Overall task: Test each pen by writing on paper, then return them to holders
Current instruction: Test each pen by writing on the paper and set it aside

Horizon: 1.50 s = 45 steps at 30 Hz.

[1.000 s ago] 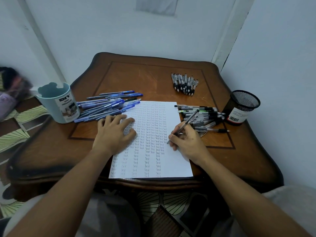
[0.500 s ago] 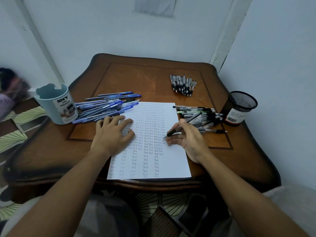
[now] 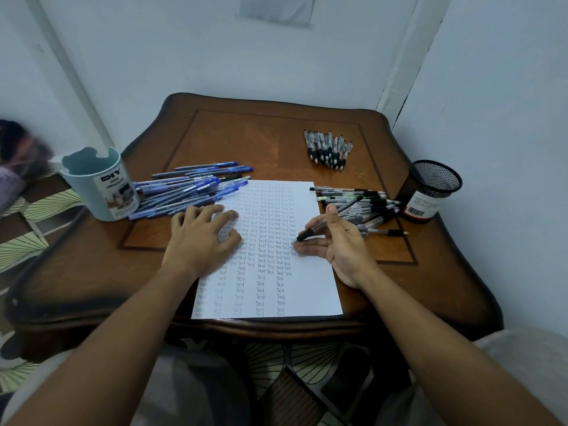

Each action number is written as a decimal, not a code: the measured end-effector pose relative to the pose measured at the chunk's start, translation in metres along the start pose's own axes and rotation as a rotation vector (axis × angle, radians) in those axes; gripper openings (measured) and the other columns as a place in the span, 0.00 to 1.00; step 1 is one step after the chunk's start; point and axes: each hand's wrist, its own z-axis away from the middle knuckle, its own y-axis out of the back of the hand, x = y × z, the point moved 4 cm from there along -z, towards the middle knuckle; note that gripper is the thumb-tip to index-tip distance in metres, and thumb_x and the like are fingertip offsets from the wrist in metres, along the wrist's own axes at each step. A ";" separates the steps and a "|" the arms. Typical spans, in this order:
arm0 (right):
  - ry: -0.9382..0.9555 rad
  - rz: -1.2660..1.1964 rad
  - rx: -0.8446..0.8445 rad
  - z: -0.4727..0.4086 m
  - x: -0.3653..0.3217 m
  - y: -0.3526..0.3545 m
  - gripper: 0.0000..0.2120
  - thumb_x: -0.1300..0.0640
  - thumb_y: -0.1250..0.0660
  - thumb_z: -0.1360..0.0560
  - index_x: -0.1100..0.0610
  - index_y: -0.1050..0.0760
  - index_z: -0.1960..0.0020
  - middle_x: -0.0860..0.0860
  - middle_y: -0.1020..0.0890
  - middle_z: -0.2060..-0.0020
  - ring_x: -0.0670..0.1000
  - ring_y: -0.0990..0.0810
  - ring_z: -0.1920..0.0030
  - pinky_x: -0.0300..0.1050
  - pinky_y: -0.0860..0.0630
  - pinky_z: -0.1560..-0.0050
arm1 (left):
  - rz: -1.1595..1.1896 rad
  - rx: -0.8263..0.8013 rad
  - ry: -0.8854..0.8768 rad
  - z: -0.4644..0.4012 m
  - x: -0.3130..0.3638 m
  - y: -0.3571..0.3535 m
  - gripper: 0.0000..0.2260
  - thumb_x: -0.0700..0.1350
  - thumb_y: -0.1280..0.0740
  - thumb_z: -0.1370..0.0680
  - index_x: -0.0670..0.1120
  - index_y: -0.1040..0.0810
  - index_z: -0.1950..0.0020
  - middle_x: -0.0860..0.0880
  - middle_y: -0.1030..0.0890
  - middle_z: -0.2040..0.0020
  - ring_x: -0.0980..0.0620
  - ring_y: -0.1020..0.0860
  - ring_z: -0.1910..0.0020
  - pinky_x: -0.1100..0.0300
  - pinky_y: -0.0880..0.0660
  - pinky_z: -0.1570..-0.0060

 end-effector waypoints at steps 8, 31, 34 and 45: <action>-0.043 0.100 -0.009 0.000 -0.004 -0.003 0.06 0.70 0.39 0.19 0.62 0.31 0.46 0.65 0.19 0.56 0.58 0.16 0.62 0.49 0.16 0.57 | 0.006 0.001 0.008 0.003 0.001 0.000 0.29 0.66 0.55 0.27 0.62 0.31 0.30 0.57 0.33 0.27 0.52 0.38 0.32 0.47 0.45 0.32; -0.034 0.806 0.508 -0.167 -0.097 0.062 0.10 0.61 0.33 0.20 0.68 0.21 0.46 0.56 0.19 0.66 0.49 0.22 0.69 0.45 0.21 0.61 | 0.020 -0.005 -0.011 0.001 0.001 0.001 0.24 0.64 0.52 0.24 0.62 0.33 0.30 0.57 0.34 0.26 0.53 0.39 0.32 0.47 0.49 0.30; -0.021 0.852 0.543 -0.173 -0.095 0.064 0.11 0.58 0.32 0.20 0.67 0.21 0.46 0.55 0.19 0.66 0.50 0.21 0.68 0.52 0.18 0.50 | 0.021 -0.010 -0.013 0.000 0.000 0.000 0.24 0.64 0.52 0.23 0.62 0.34 0.29 0.57 0.35 0.26 0.53 0.40 0.31 0.46 0.49 0.29; 0.023 1.065 0.457 -0.166 -0.104 0.056 0.09 0.59 0.32 0.20 0.62 0.22 0.42 0.59 0.16 0.50 0.55 0.17 0.53 0.53 0.18 0.46 | 0.011 -0.007 -0.003 0.001 -0.002 0.000 0.24 0.64 0.51 0.23 0.62 0.33 0.30 0.57 0.34 0.26 0.52 0.39 0.31 0.46 0.47 0.30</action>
